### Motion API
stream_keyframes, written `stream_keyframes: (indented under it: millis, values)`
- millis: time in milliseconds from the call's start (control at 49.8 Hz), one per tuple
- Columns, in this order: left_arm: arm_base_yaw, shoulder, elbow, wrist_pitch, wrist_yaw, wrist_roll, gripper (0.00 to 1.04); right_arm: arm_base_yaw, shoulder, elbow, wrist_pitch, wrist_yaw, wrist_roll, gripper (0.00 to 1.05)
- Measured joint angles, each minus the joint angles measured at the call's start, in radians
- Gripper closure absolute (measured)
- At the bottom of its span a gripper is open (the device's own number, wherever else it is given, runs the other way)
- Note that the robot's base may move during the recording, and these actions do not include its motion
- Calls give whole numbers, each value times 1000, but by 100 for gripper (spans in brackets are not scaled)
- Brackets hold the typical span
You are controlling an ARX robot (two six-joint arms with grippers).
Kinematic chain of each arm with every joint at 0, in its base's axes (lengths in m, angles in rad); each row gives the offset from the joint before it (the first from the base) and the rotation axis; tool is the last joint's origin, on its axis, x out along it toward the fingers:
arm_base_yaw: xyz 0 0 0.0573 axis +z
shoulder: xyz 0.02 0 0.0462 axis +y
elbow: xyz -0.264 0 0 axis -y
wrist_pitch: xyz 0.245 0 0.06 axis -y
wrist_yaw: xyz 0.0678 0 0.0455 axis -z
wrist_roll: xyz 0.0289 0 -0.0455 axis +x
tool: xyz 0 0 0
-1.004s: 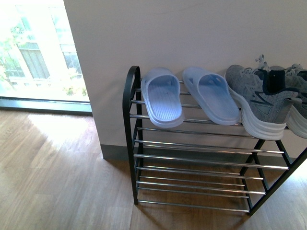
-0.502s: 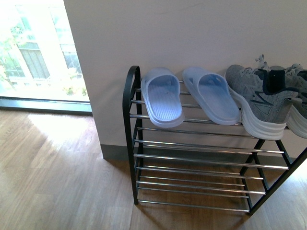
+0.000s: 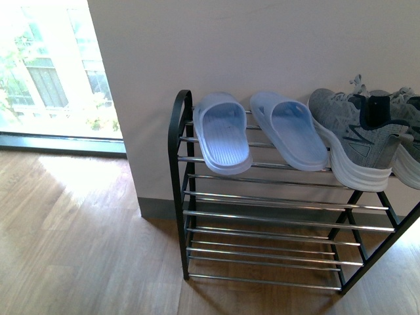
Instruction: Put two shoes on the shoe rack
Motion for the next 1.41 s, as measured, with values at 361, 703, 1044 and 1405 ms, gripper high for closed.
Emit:
stream_keyframes:
  millis: [361, 703, 1044, 1405]
  values:
    - [0, 0, 0, 0, 0, 2, 8, 0, 0, 0, 0, 0, 0, 9]
    - [0, 0, 0, 0, 0, 2, 9, 0, 0, 0, 0, 0, 0, 9]
    - [0, 0, 0, 0, 0, 2, 9, 0, 0, 0, 0, 0, 0, 9]
    - [0, 0, 0, 0, 0, 2, 9, 0, 0, 0, -1, 0, 2, 9]
